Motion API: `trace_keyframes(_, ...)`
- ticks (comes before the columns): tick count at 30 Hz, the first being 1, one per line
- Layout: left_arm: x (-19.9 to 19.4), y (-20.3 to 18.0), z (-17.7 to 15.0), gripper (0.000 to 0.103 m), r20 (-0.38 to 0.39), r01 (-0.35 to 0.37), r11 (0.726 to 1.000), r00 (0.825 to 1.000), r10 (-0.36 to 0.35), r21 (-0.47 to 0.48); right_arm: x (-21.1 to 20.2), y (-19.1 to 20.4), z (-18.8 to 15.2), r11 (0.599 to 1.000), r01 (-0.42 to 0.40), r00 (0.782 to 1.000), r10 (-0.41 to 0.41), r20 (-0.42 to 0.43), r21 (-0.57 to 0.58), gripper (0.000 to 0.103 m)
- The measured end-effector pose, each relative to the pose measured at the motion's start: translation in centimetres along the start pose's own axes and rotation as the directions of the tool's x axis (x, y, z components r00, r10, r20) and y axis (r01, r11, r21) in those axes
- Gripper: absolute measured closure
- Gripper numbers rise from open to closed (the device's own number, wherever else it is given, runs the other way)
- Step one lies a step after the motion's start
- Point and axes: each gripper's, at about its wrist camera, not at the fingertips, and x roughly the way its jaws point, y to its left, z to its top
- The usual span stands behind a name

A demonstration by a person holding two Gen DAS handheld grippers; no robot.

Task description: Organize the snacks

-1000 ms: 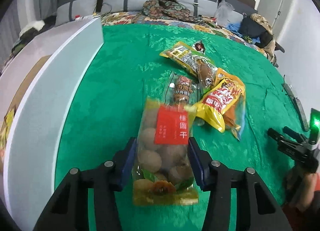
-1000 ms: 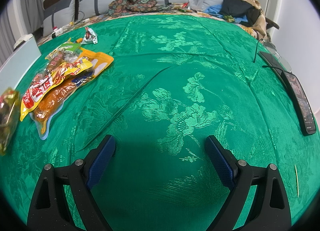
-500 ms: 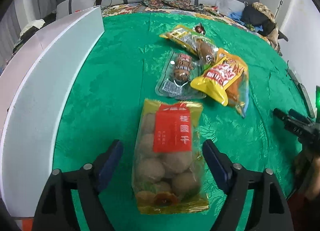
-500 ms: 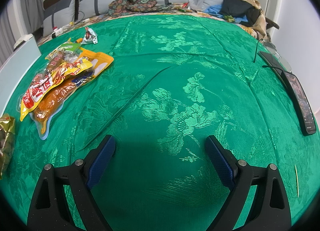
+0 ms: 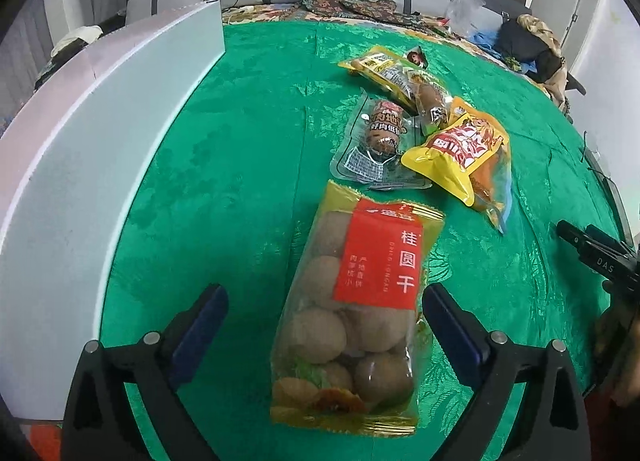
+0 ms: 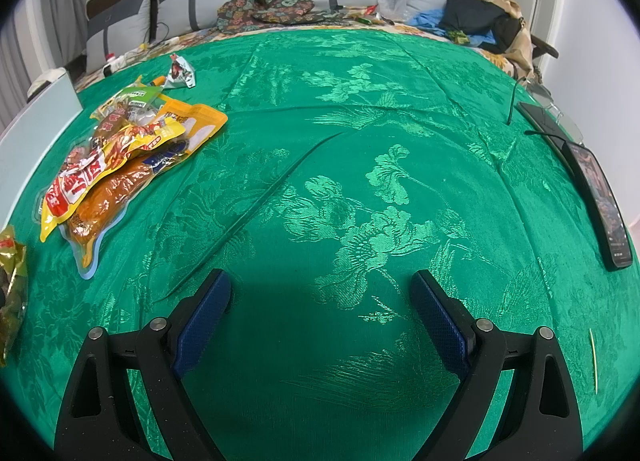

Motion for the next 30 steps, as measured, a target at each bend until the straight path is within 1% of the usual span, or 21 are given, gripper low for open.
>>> trace_keyframes(5, -0.4, 0.4, 0.1, 0.006, 0.008, 0.02, 1.0, 1.0, -0.02, -0.022, 0.0, 0.0, 0.0, 1.0, 0.0, 1.0, 0.0, 0.0, 0.0, 0.009)
trace_keyframes(15, -3.2, 1.0, 1.5, 0.006, 0.097, 0.1, 0.992, 0.991, -0.092, -0.076, 0.0, 0.0, 0.0, 1.0, 0.0, 1.0, 0.0, 0.0, 0.0, 0.009)
trace_keyframes(25, -4.1, 1.7, 1.5, 0.006, 0.113, 0.138, 0.986, 0.985, -0.127, -0.096, 0.0, 0.0, 0.0, 1.0, 0.0, 1.0, 0.0, 0.0, 0.0, 0.009)
trace_keyframes(30, -5.0, 3.1, 1.7, 0.006, 0.141, 0.179, 0.974, 0.977, -0.159, -0.141, 0.0, 0.0, 0.1, 1.0, 0.0, 1.0, 0.0, 0.0, 0.0, 0.009)
